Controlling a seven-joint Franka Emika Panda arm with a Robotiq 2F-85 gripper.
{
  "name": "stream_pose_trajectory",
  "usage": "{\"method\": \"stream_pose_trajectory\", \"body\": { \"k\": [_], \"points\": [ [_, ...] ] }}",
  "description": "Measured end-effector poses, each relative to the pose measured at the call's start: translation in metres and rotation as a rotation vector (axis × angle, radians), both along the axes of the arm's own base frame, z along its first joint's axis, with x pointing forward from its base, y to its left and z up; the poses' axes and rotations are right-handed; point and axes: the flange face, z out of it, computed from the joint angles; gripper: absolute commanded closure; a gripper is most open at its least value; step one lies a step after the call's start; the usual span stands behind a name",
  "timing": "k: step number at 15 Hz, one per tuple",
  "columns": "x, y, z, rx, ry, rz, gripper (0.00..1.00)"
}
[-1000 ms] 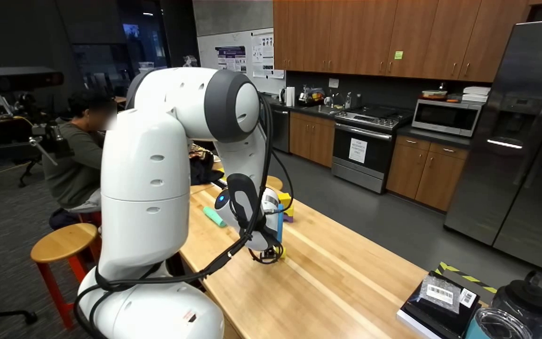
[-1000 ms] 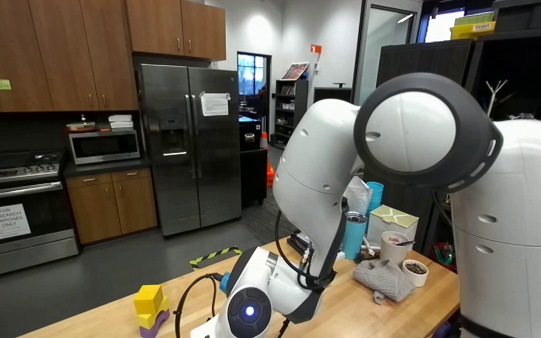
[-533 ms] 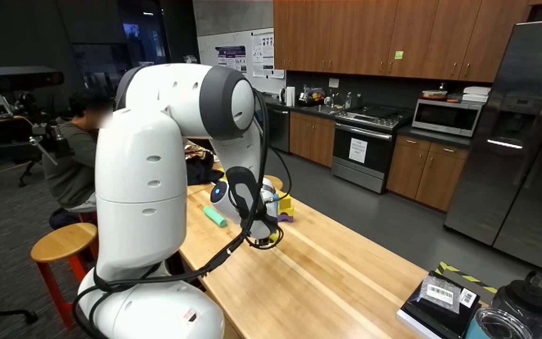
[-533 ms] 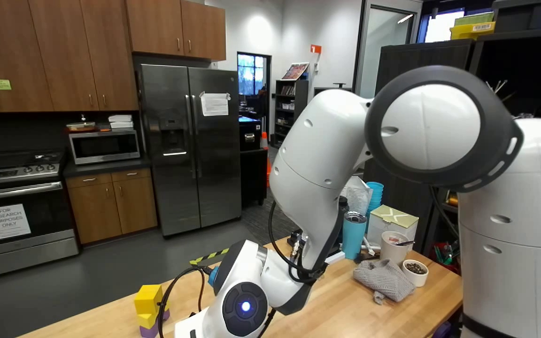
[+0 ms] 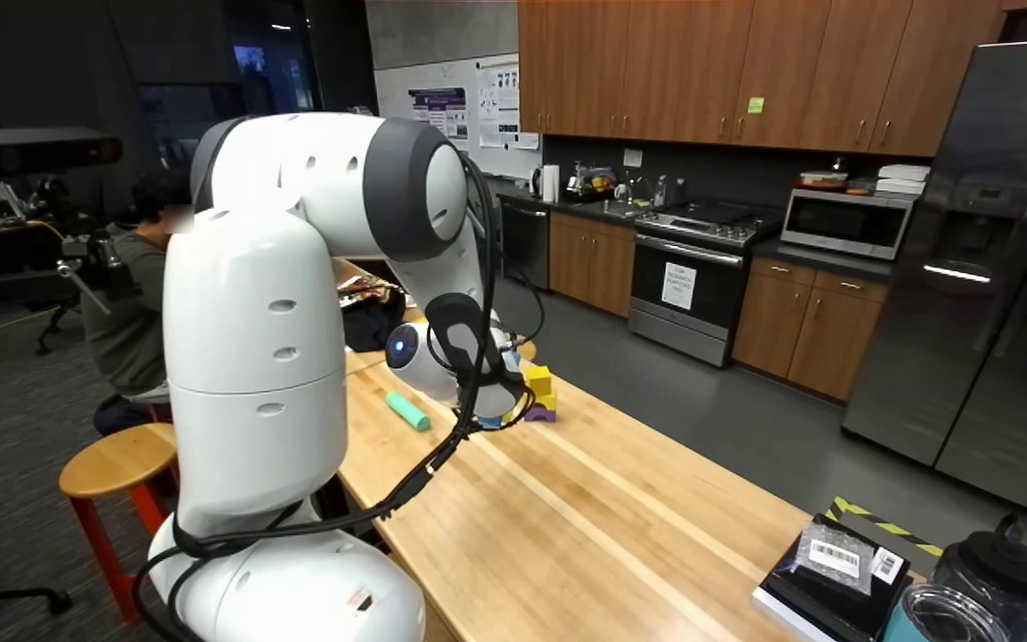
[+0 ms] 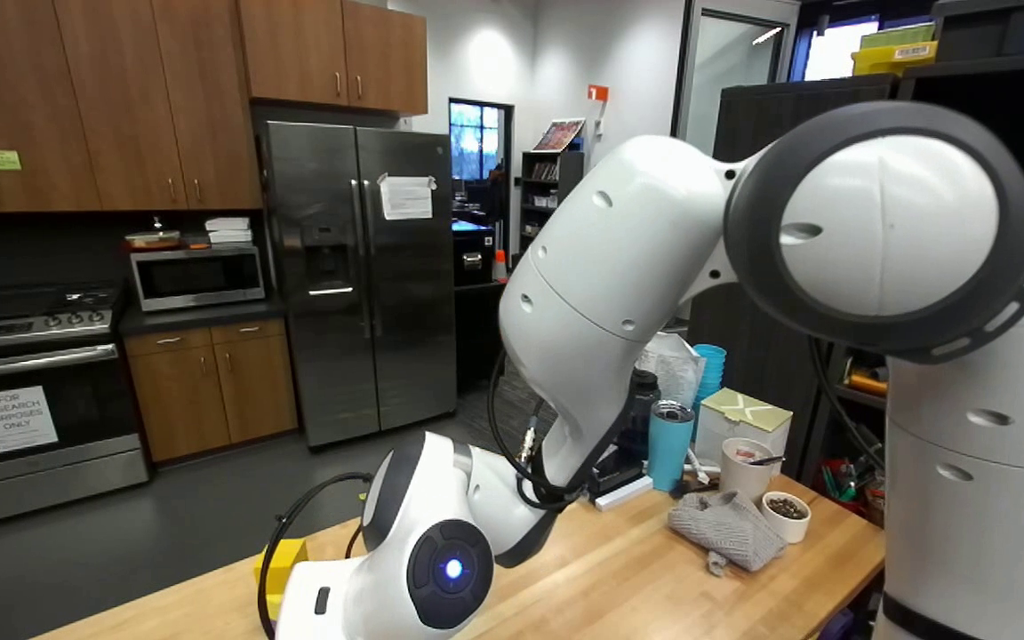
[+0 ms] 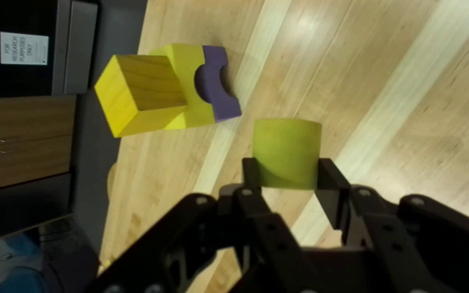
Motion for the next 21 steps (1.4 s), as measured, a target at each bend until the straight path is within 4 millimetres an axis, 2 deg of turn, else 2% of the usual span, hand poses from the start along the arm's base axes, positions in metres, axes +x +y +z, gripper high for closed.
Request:
{"method": "stream_pose_trajectory", "body": {
  "k": [4,8,11,18,21],
  "points": [
    [0.012,0.027,0.023,0.200,-0.082,-0.085,0.86],
    [0.023,0.036,0.035,0.357,-0.160,-0.138,0.86],
    [0.033,0.032,0.037,0.467,-0.234,-0.179,0.86],
    [0.044,0.059,0.036,0.601,-0.352,-0.247,0.86],
    [0.048,0.060,0.034,0.617,-0.385,-0.261,0.86]
  ]
}}
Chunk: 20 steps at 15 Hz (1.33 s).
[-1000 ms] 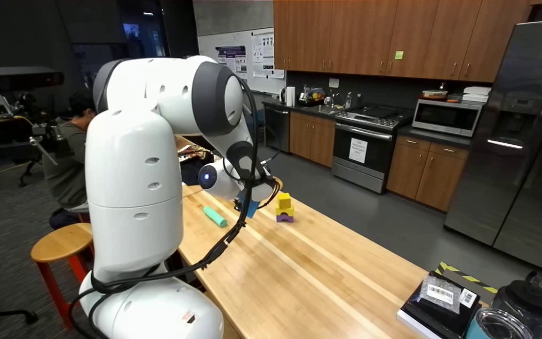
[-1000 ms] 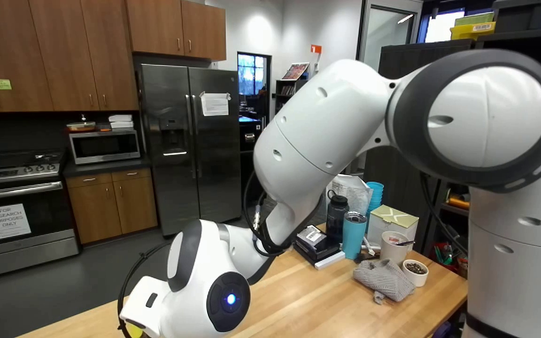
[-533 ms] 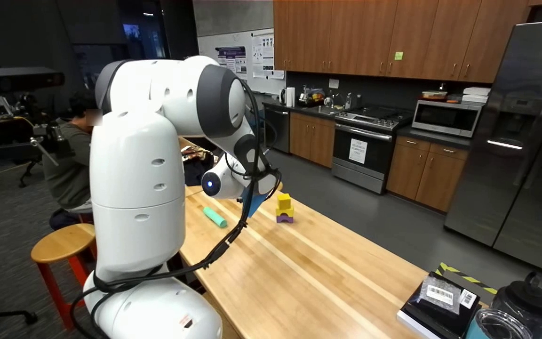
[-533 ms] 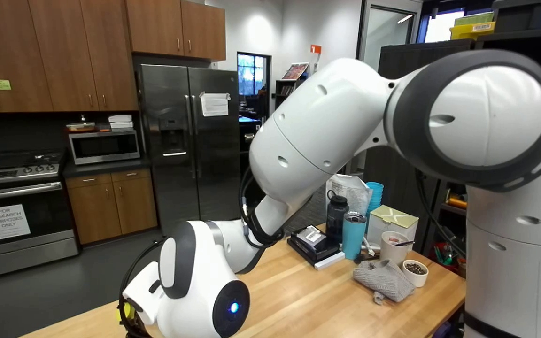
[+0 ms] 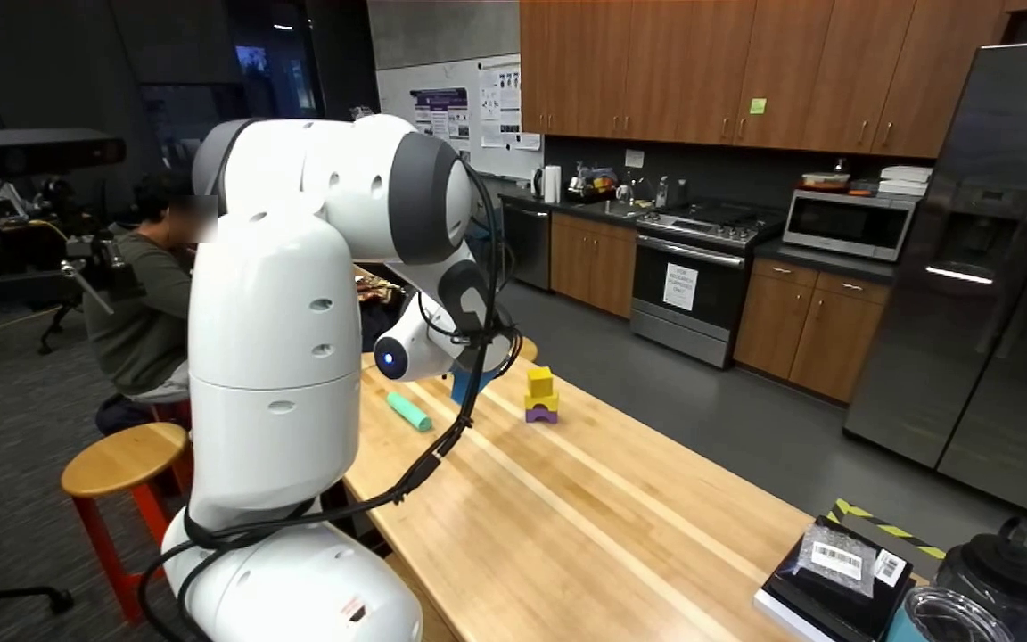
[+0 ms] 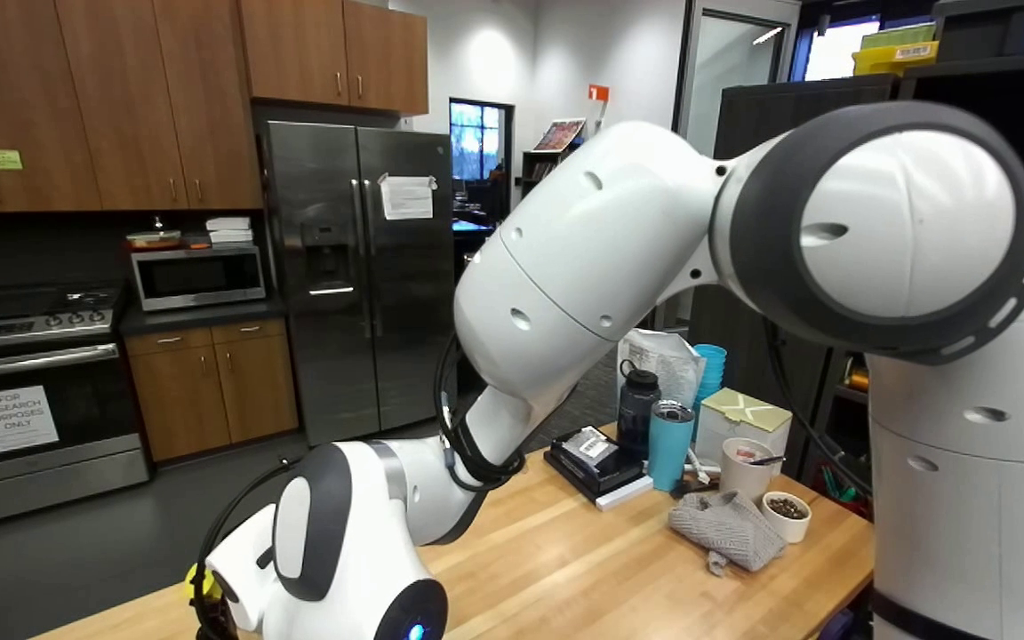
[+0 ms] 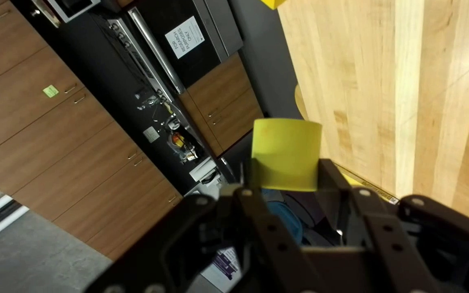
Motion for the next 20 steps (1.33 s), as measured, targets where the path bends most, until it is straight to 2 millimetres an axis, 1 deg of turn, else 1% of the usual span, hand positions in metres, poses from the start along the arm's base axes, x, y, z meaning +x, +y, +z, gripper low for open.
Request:
{"method": "stream_pose_trajectory", "body": {
  "k": [2,8,10,16,20],
  "points": [
    [0.003,-0.004,-0.001,0.003,-0.009,-0.016,0.86],
    [0.012,-0.026,-0.005,-0.012,-0.018,-0.062,0.86],
    [0.013,-0.029,-0.006,-0.015,-0.019,-0.069,0.86],
    [0.014,-0.024,-0.008,0.006,-0.028,-0.074,0.86],
    [0.015,-0.026,-0.012,0.020,-0.031,-0.090,0.86]
  ]
}}
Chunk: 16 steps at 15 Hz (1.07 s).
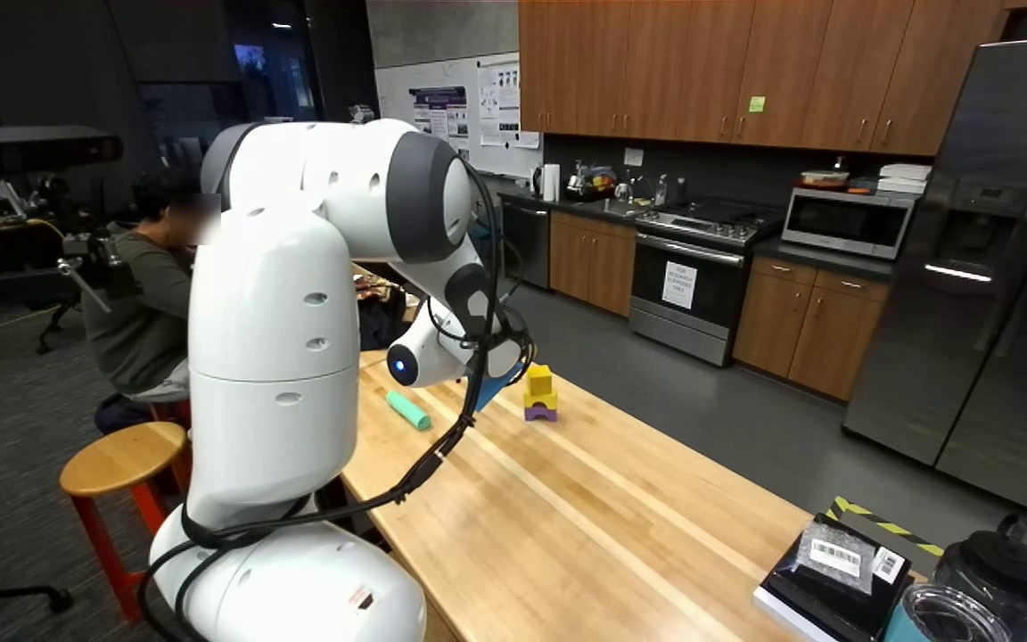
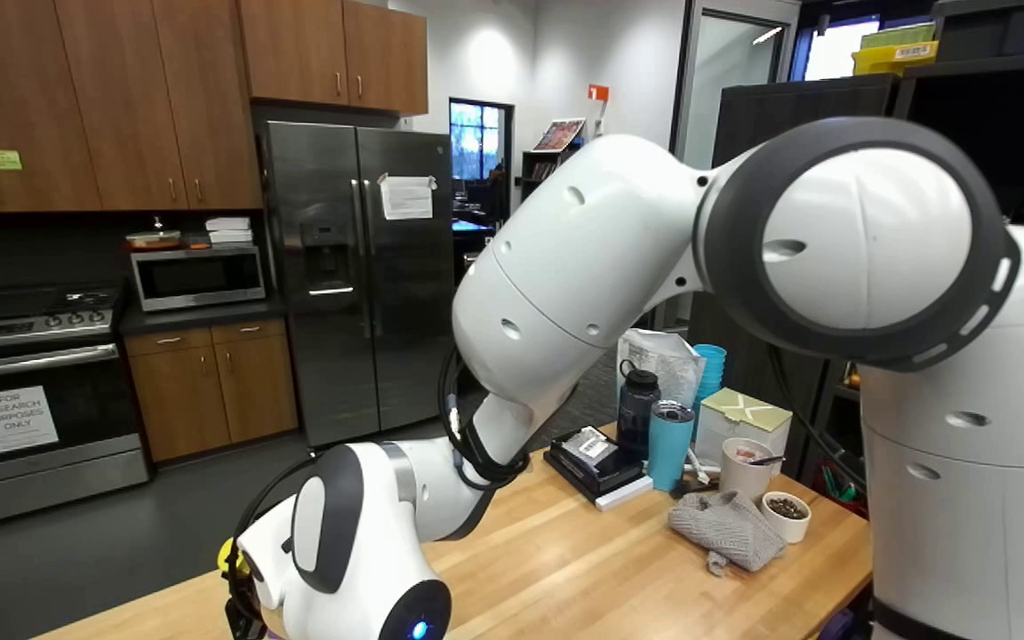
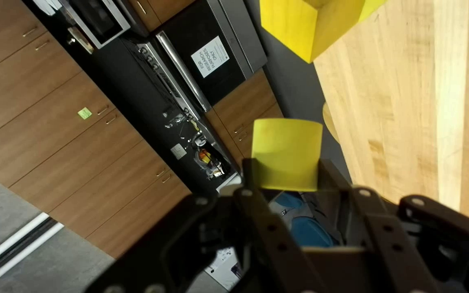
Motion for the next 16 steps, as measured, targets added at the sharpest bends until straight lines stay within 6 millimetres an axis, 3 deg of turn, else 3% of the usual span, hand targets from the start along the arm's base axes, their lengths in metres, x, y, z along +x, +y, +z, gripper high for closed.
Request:
{"method": "stream_pose_trajectory", "body": {
  "k": [16],
  "points": [
    [0.014,-0.016,-0.012,0.009,0.006,-0.045,0.86]
  ]
}}
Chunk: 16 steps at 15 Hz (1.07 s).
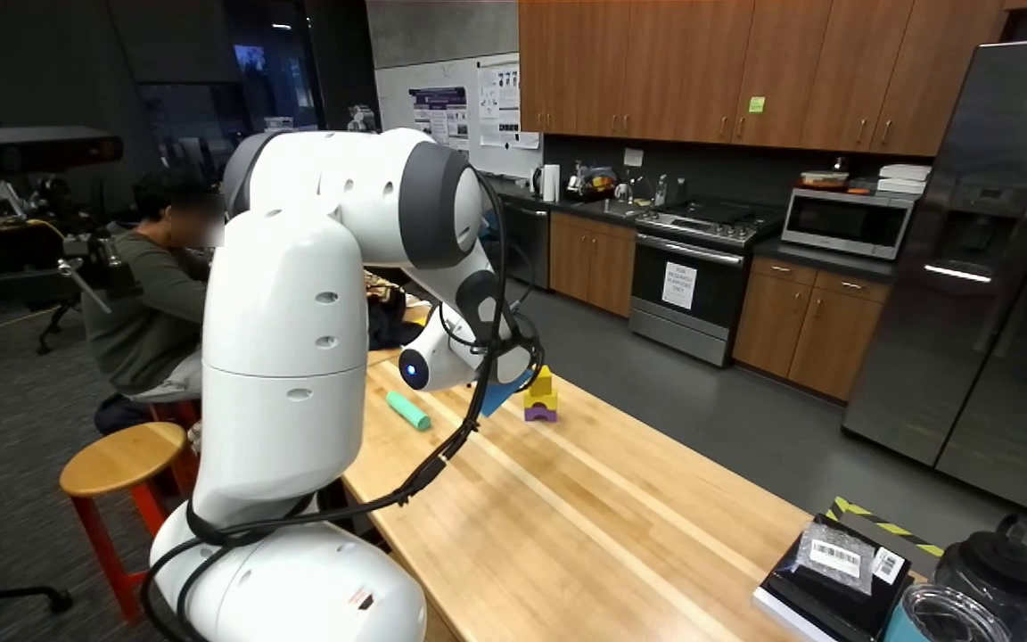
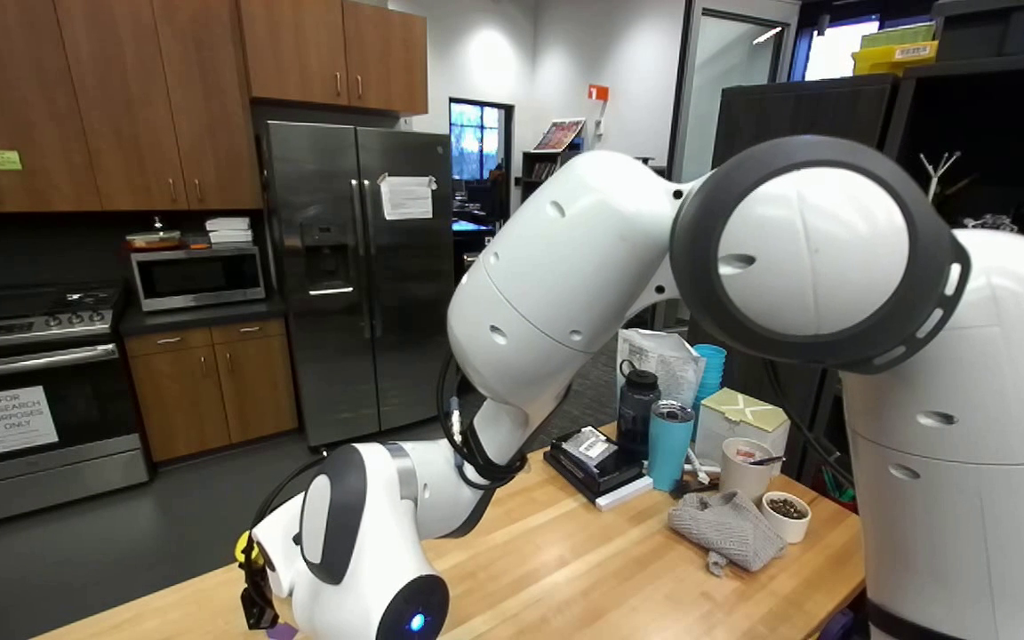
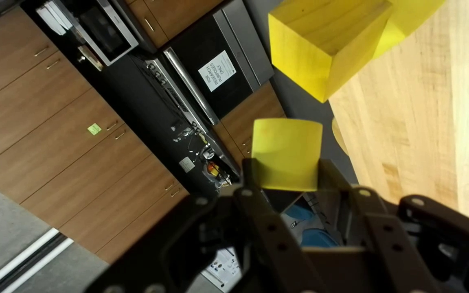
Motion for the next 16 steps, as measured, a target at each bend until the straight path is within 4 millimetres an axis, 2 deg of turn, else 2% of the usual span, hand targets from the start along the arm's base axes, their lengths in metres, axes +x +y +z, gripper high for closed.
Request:
{"method": "stream_pose_trajectory", "body": {
  "k": [16],
  "points": [
    [0.018,0.004,-0.007,0.091,0.000,-0.035,0.86]
  ]
}}
